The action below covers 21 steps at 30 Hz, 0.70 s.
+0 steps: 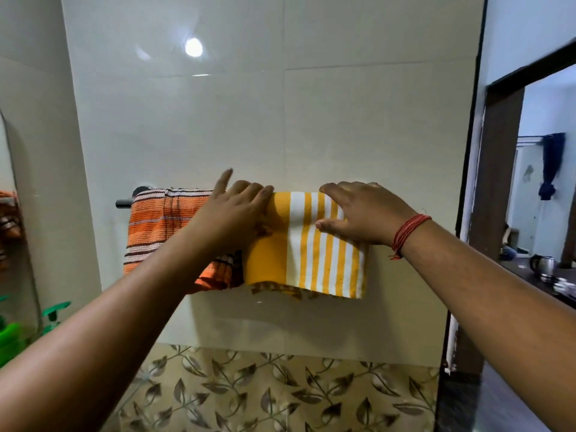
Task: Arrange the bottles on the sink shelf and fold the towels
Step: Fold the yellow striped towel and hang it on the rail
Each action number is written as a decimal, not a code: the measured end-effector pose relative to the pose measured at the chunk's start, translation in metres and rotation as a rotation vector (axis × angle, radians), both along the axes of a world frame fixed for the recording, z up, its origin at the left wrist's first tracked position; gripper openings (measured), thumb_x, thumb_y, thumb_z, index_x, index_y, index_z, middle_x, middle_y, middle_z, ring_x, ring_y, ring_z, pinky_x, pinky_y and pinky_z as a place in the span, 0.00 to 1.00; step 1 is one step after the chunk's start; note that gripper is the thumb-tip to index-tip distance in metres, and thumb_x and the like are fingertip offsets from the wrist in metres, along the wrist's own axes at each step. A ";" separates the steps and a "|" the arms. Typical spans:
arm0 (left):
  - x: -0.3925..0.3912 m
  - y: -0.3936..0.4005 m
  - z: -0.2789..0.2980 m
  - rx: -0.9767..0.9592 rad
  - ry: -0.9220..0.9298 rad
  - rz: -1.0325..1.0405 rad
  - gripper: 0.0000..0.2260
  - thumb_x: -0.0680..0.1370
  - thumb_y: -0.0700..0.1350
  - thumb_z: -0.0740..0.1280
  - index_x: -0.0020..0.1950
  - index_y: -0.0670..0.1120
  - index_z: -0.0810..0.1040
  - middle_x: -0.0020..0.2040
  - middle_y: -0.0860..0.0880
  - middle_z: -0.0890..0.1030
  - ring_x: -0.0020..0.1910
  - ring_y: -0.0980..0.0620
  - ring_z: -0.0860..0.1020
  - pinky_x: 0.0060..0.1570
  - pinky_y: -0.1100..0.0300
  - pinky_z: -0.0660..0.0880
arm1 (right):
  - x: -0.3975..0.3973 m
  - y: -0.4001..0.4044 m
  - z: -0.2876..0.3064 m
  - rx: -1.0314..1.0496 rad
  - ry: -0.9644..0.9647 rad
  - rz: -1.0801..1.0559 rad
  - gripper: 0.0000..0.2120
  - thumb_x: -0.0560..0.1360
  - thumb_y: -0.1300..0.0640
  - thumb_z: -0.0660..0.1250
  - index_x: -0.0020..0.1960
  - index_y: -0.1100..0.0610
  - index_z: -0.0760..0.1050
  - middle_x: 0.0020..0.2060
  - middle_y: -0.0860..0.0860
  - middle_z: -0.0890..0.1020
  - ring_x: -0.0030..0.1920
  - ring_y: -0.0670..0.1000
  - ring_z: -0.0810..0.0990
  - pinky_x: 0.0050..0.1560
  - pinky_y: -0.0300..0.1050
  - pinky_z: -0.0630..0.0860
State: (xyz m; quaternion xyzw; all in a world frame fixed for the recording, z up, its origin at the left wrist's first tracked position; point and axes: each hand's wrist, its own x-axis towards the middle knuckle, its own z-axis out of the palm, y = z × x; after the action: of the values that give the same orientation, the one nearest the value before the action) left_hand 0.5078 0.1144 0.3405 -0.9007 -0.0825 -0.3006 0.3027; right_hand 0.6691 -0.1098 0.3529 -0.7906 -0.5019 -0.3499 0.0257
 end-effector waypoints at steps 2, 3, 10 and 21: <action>-0.009 0.009 -0.001 0.046 -0.048 0.050 0.35 0.79 0.65 0.58 0.80 0.47 0.55 0.79 0.44 0.63 0.80 0.41 0.56 0.76 0.33 0.40 | 0.007 -0.016 -0.006 0.064 -0.021 -0.016 0.36 0.76 0.30 0.56 0.76 0.49 0.60 0.71 0.51 0.72 0.71 0.55 0.69 0.70 0.55 0.65; -0.014 0.012 -0.002 0.055 -0.082 0.052 0.35 0.79 0.65 0.55 0.81 0.47 0.55 0.81 0.44 0.61 0.81 0.41 0.53 0.75 0.32 0.40 | 0.007 -0.022 -0.010 0.112 -0.037 -0.010 0.36 0.76 0.30 0.55 0.77 0.50 0.60 0.73 0.51 0.70 0.73 0.55 0.66 0.73 0.55 0.62; -0.026 -0.009 -0.016 0.026 -0.307 0.026 0.37 0.79 0.71 0.44 0.83 0.50 0.50 0.83 0.45 0.49 0.82 0.42 0.43 0.75 0.30 0.45 | -0.046 0.018 -0.030 0.336 -0.135 0.233 0.34 0.78 0.33 0.52 0.77 0.52 0.62 0.77 0.53 0.64 0.79 0.56 0.57 0.77 0.60 0.55; -0.154 0.037 -0.065 -0.069 -0.449 0.517 0.37 0.79 0.70 0.46 0.83 0.51 0.47 0.83 0.44 0.42 0.81 0.40 0.41 0.74 0.29 0.46 | -0.130 0.160 -0.057 0.376 0.033 0.648 0.39 0.78 0.33 0.55 0.81 0.50 0.48 0.81 0.52 0.49 0.80 0.57 0.44 0.79 0.58 0.47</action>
State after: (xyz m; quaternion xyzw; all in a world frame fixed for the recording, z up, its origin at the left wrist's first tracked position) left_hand 0.3539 0.1510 0.2755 -0.7711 -0.3826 -0.4017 0.3124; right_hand 0.5393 0.0505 0.2960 -0.5779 -0.6525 -0.3967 0.2879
